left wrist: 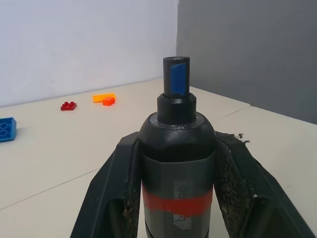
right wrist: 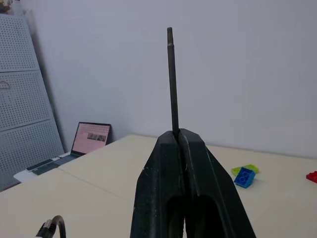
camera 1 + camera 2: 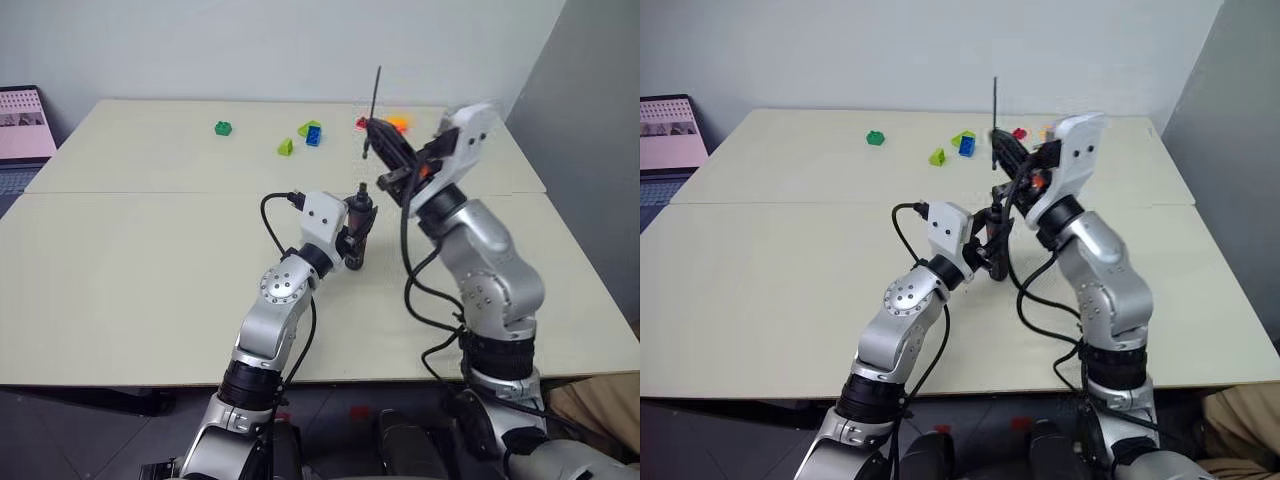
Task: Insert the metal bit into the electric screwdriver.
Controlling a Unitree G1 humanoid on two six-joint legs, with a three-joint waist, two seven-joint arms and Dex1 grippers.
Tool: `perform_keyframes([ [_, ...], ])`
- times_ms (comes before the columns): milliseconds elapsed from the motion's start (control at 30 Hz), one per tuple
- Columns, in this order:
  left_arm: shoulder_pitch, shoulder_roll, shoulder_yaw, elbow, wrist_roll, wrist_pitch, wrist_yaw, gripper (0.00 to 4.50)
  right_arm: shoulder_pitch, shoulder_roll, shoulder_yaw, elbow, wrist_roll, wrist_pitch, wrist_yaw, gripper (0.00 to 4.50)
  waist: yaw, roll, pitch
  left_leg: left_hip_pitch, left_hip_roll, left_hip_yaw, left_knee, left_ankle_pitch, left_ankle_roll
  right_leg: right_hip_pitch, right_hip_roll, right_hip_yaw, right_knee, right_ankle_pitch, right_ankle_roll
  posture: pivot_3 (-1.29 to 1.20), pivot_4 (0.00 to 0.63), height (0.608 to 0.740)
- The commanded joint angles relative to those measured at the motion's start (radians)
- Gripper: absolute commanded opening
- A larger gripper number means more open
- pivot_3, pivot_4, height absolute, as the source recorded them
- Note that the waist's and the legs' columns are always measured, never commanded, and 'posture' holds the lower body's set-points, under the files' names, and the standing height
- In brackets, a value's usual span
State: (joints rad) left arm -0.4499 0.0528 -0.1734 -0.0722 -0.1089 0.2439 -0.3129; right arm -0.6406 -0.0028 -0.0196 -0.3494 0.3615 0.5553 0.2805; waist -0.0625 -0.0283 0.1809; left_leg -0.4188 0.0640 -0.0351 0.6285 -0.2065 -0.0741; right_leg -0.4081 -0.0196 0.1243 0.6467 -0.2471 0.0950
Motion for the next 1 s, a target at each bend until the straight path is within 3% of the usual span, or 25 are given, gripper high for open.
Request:
perform_keyframes([
  [33, -0.002, 0.003, 0.006, -0.024, 0.024, -0.023, 0.021, 1.65, -0.002, 0.006, 0.011, -0.033, -0.024, -0.056, -0.035, 0.00, 0.000, 0.000, 0.000, 0.000, 0.000, 0.000, 0.000, 0.000, 0.000, 0.000, 0.000, 0.000, 0.000, 0.000, -0.001, 0.00, 0.150, 0.740],
  [1000, 0.000, 0.007, -0.002, -0.040, 0.027, -0.017, 0.035, 1.65, 0.075, 0.014, 0.129, -0.163, -0.137, 0.045, -0.217, 0.00, -0.002, 0.000, 0.000, 0.000, 0.000, 0.000, 0.000, 0.000, 0.000, 0.000, 0.000, 0.000, -0.001, -0.003, -0.005, 0.00, 0.150, 0.740],
])
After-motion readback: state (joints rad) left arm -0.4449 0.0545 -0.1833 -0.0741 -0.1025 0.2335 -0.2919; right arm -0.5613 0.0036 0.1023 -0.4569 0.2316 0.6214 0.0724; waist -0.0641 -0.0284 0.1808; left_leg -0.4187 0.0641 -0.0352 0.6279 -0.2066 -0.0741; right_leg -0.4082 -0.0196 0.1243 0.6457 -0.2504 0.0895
